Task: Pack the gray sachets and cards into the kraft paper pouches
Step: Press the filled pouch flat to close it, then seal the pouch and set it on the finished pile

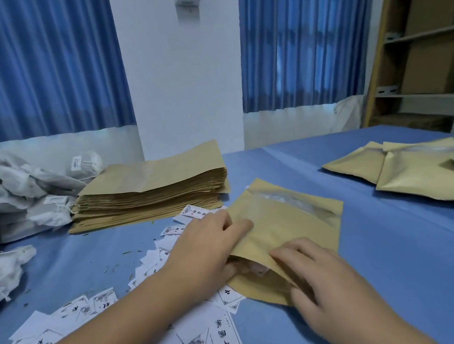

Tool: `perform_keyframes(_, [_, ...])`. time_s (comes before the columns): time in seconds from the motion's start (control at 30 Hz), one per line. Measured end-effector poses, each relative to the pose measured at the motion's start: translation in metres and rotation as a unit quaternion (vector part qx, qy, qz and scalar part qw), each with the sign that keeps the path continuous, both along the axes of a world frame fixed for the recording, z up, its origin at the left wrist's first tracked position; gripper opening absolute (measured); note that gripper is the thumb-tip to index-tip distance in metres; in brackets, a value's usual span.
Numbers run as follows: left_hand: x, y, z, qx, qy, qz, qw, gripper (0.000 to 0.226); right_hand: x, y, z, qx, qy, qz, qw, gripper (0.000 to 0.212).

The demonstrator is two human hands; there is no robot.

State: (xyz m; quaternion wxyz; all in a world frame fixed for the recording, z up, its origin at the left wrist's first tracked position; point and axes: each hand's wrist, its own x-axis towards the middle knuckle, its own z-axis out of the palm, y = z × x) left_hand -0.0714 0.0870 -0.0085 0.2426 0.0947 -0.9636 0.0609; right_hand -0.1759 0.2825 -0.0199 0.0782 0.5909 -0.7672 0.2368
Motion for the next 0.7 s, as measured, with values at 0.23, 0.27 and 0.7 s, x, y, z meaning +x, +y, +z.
perform_keyframes(0.23, [-0.013,0.021,0.007,-0.021,-0.019,0.062,0.998,0.060,-0.008,0.006,-0.001,-0.143,-0.024,0.017,0.989,0.047])
perform_keyframes(0.27, [-0.015,0.023,0.007,-0.055,-0.032,0.064,0.996,0.057,-0.010,0.008,-0.001,-0.146,-0.037,0.023,0.988,0.047])
perform_keyframes(0.7, [-0.025,0.028,0.008,-0.023,-0.097,0.008,0.995,0.058,-0.024,0.012,-0.009,-0.175,-0.125,-0.013,0.976,0.047])
